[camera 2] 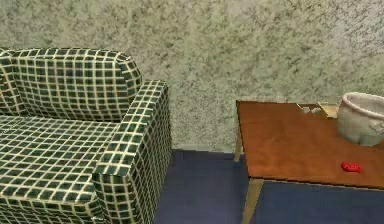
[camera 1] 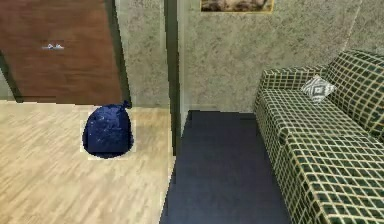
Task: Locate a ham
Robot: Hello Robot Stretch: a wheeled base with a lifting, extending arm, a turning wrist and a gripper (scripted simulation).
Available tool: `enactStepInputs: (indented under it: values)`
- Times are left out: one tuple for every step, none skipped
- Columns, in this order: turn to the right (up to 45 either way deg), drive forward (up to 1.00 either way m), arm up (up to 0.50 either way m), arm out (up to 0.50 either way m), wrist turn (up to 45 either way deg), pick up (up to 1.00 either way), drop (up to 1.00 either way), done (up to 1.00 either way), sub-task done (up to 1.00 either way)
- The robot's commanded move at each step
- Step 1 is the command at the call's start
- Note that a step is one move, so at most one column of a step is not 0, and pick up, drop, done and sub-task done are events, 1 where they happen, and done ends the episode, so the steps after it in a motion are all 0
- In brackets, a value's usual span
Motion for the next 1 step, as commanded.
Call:
enactStepInputs:
  values:
    - [-33.0, 0.00, 0.00, 0.00, 0.0, 0.00, 0.00, 0.00, 0.00]
